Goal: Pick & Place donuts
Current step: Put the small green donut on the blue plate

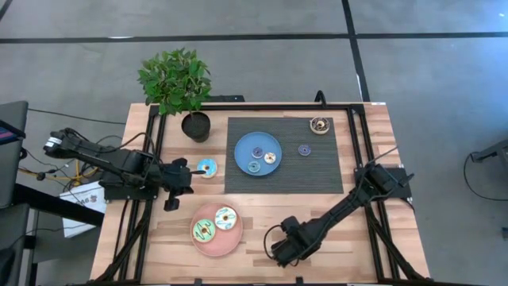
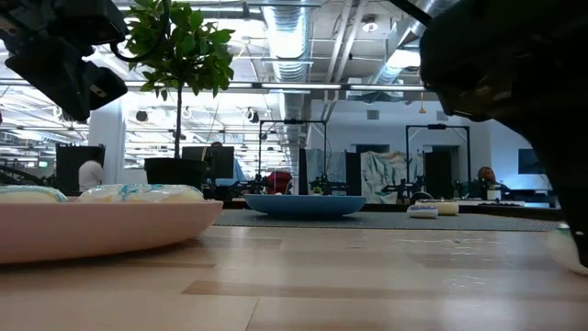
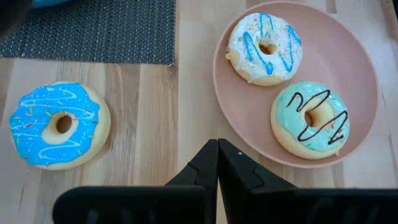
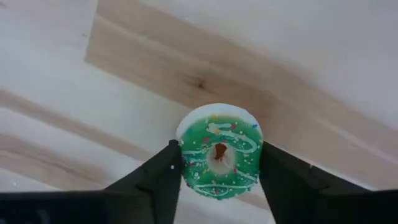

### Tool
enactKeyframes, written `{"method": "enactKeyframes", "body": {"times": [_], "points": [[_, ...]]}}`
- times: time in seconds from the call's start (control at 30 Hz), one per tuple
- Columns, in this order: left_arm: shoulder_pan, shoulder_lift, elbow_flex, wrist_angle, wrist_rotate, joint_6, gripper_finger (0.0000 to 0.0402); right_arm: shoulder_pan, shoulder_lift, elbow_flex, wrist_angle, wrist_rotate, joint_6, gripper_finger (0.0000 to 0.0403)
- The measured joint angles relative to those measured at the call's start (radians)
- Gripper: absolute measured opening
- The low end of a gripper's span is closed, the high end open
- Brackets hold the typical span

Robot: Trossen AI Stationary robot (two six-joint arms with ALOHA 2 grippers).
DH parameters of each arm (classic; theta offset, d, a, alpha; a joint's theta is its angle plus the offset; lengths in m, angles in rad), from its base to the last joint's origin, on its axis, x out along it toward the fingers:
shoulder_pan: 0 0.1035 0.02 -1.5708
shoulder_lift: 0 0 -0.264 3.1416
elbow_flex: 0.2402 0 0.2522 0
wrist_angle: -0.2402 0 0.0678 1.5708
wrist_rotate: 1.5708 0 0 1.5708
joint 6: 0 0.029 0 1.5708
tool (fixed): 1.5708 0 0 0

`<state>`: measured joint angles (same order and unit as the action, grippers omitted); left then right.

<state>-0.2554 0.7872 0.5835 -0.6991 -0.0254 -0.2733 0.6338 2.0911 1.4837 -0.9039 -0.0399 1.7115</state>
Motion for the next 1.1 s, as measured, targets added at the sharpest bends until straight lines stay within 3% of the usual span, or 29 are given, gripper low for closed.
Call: {"method": "enactKeyframes", "body": {"times": [0.27, 0.47, 0.7, 0.97, 1.1], "points": [[0.000, 0.000, 0.000, 0.001, 0.000, 0.000, 0.0000, -0.020, -0.019, 0.000, 0.003, 0.037, -0.076, 0.0131], [0.000, 0.000, 0.000, 0.006, 0.000, 0.000, 0.0000, -0.116, -0.112, 0.000, -0.019, 0.159, -0.257, 0.0123], [0.000, 0.000, 0.000, 0.028, -0.017, -0.015, 0.0000, -0.332, -0.223, 0.000, -0.011, 0.227, -0.616, 0.0123], [0.000, 0.000, 0.000, 0.041, -0.043, -0.076, 0.0000, -0.596, -0.286, 0.000, 0.252, 0.202, -1.072, 0.0123], [0.000, 0.000, 0.000, 0.040, -0.069, -0.104, 0.0000, -0.715, -0.288, 0.000, 0.333, 0.149, -1.216, 0.0123]]}}
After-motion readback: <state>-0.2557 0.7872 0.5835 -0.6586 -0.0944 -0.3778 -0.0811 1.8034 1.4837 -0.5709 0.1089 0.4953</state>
